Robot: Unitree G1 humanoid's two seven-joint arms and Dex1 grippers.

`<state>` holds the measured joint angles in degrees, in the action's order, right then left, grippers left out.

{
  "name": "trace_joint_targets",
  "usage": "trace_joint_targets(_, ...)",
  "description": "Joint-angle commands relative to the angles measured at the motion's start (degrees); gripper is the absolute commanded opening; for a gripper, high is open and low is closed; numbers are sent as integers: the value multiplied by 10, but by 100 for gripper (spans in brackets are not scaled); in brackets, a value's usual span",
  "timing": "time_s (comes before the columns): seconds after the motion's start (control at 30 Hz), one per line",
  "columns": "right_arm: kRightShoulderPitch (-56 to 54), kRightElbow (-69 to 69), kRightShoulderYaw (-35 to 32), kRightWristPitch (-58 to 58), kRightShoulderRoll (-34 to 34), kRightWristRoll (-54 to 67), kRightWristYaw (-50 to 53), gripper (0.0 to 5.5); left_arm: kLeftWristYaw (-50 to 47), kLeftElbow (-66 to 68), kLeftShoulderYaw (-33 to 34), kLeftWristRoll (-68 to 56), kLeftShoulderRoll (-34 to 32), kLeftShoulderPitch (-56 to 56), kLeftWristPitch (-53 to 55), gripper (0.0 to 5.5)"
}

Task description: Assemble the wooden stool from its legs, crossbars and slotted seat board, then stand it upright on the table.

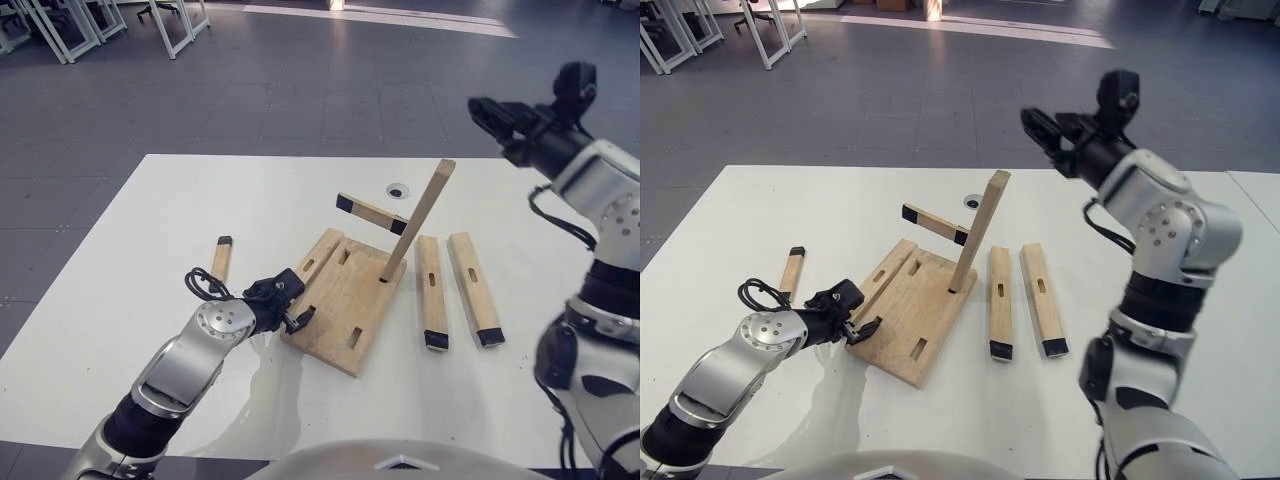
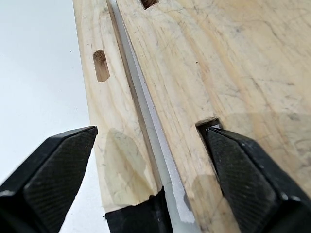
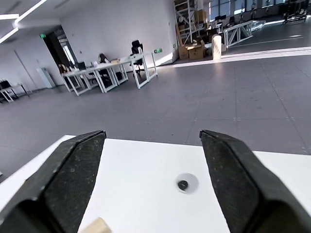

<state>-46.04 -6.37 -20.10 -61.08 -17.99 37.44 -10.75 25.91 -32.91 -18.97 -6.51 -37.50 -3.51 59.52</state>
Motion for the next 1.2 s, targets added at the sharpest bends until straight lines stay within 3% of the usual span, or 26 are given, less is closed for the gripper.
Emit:
trace_joint_targets(0.03,-25,1,6,-40,59,23,46,359,3,13,-17,-3,-1,22,27,417)
trace_joint_targets(0.17,-20,21,25,-29,55,4,46,359,4,18,-24,-1,0,15,22,417)
trace_joint_targets(0.33,-209,6,-51,93,38,16,103,359,6,18,-26,-1,-3,15,21,417)
trace_joint_targets(0.4,-226,-11,-59,90,48,34,126,359,7,19,-26,-1,-5,14,21,417)
trace_joint_targets(0.47,-175,-38,-54,34,82,60,157,359,7,18,-26,-2,-6,14,21,417)
trace_joint_targets(0.6,197,-122,27,-111,174,74,194,359,8,15,-24,-3,-9,14,26,417)
trace_joint_targets(0.67,278,-129,37,-117,189,61,199,359,9,13,-21,-4,-10,15,28,417)
trace_joint_targets(1.0,100,-112,-33,-68,205,112,253,359,-9,14,-24,-1,19,24,35,417)
trace_joint_targets(1.1,15,-87,-68,-39,173,135,265,359,-18,13,-23,0,31,37,38,417)
trace_joint_targets(1.2,-64,-53,-102,8,95,120,259,359,-52,20,-8,5,63,56,49,417)
